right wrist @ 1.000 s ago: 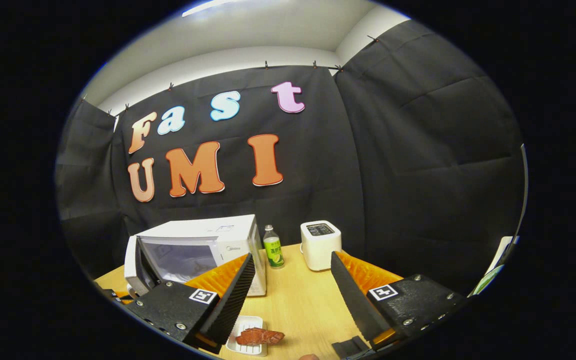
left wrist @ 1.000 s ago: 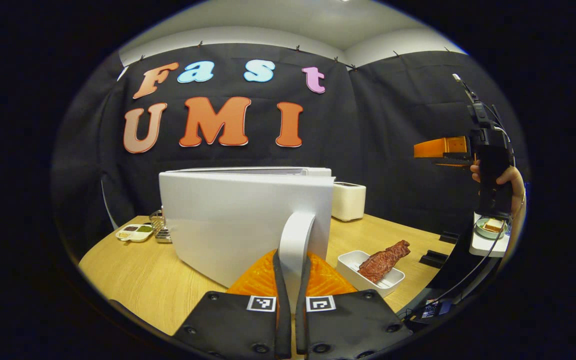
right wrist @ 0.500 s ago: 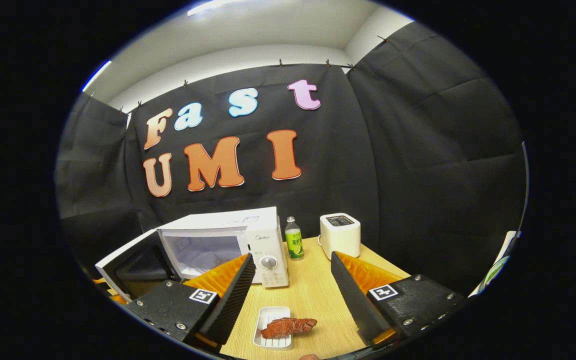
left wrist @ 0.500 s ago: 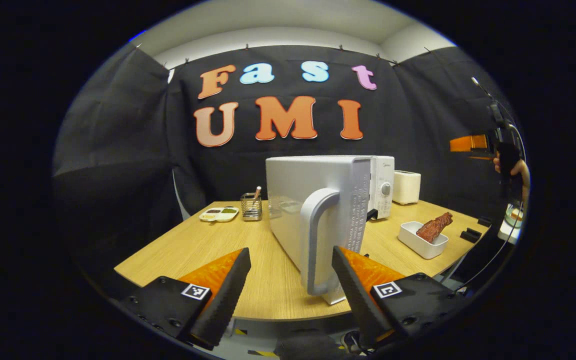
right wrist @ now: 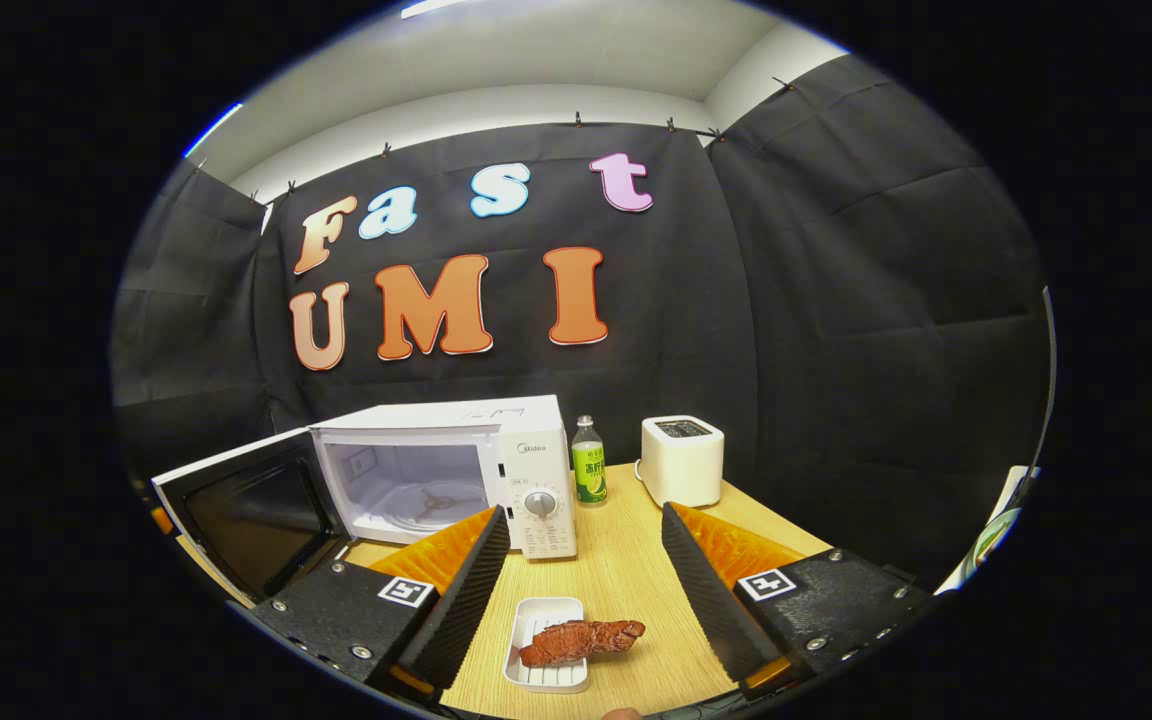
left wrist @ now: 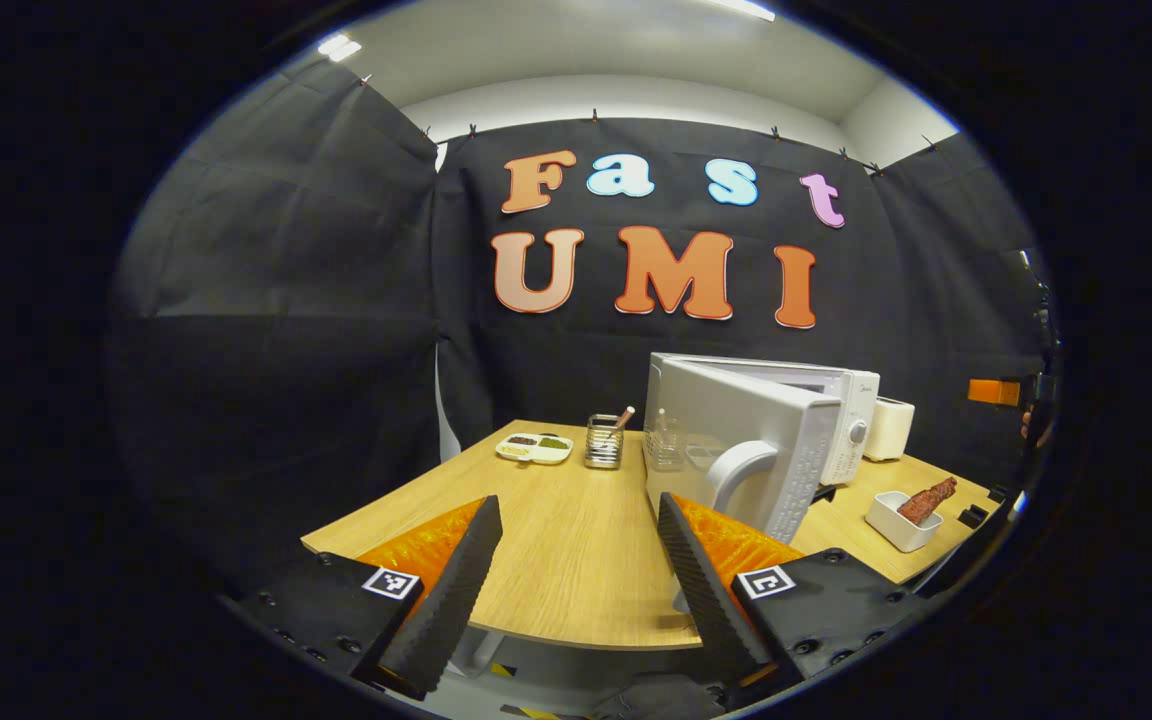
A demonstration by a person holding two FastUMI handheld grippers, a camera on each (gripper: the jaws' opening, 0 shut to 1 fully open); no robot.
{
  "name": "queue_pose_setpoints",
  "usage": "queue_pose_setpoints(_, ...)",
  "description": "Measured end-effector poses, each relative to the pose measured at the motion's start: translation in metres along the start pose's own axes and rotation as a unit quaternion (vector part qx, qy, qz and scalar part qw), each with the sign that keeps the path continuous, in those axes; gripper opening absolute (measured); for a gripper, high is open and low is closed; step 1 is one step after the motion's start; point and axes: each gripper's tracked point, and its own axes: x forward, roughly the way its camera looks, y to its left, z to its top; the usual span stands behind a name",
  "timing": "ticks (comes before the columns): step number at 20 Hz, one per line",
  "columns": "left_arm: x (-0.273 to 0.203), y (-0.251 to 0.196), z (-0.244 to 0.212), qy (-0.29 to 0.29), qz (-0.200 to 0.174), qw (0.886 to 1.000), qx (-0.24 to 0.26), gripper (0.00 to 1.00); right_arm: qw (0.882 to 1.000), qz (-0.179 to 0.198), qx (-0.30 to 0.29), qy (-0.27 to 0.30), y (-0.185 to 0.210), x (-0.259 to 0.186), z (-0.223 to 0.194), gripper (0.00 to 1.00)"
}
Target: Open the microwave oven with the left hand, put the food in, and close the microwave oven.
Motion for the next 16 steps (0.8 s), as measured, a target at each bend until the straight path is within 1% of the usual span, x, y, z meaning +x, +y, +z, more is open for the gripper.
queue_pose_setpoints(2,0.012,0.012,0.006,-0.006,0.009,1.0,0.003,1.0,1.0,-0.011,0.015,0.007,-0.008,0.004,-0.014,0.95)
queue_pose_setpoints(5,0.026,0.022,0.012,-0.009,0.017,1.0,0.002,0.99,0.998,-0.021,0.054,0.023,-0.015,0.009,-0.041,0.95)
queue_pose_setpoints(7,0.036,0.025,0.017,-0.016,0.02,1.0,0.001,0.98,0.995,-0.04,0.078,0.037,-0.027,0.014,-0.06,0.95)
queue_pose_setpoints(10,0.05,0.03,0.018,-0.021,0.024,0.999,-0.004,1.0,0.989,-0.057,0.123,0.058,-0.035,0.02,-0.087,0.95)
queue_pose_setpoints(13,0.059,0.029,0.016,-0.021,0.025,0.999,-0.014,0.98,0.984,-0.073,0.144,0.079,-0.038,0.029,-0.113,0.95)
queue_pose_setpoints(15,0.065,0.03,0.012,-0.014,0.028,0.999,-0.008,0.98,0.978,-0.076,0.171,0.094,-0.038,0.032,-0.129,0.95)
queue_pose_setpoints(16,0.066,0.031,0.012,-0.013,0.031,0.999,-0.004,1.0,0.974,-0.075,0.19,0.102,-0.038,0.033,-0.137,0.95)
